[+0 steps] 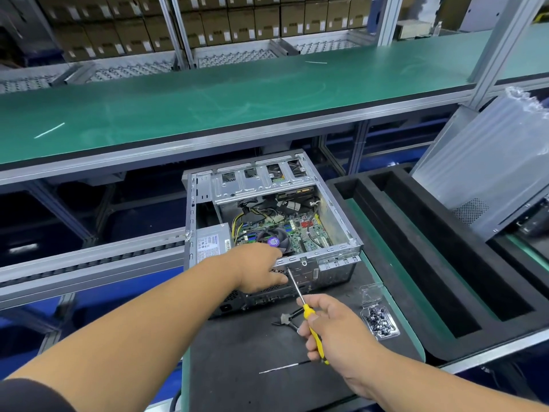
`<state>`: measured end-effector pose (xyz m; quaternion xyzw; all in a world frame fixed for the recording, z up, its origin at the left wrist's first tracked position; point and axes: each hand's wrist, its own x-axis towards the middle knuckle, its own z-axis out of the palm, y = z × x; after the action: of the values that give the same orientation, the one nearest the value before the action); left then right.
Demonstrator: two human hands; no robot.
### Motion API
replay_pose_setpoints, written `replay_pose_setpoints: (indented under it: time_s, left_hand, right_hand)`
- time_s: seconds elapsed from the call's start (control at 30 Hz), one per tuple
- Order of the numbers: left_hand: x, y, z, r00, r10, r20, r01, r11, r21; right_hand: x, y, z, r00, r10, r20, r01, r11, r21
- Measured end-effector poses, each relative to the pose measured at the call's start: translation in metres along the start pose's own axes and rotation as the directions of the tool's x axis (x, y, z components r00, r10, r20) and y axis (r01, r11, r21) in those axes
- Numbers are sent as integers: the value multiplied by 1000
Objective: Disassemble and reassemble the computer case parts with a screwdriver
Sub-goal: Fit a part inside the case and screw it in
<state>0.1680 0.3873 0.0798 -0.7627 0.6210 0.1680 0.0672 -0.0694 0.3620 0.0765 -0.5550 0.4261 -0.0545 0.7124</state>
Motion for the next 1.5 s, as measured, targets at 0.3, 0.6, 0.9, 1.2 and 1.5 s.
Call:
replay_pose_setpoints:
  time_s: [0.3, 0.6, 0.9, 1.2, 1.5]
  left_hand:
    - [17, 12, -3, 998, -56, 16, 57, 996, -75]
    - [45, 31, -4, 985, -160, -65, 152, 981, -120]
    - [42, 32, -11, 983, -168, -75, 156, 977, -149]
    - [40, 35, -7, 971, -195, -139, 178, 976, -127]
    - [42, 33, -2, 962, -218, -166, 195, 970, -145]
  right_hand:
    - [13, -7, -6, 995, 20, -97, -17, 999, 33]
    - [24, -23, -26, 972, -36, -234, 43, 999, 21]
    - [25, -19, -26, 968, -107, -227, 103, 994, -29]
    - [22, -18, -27, 968, -131, -213, 122, 991, -59]
    - [23, -20, -26, 976, -99, -196, 106, 994, 25]
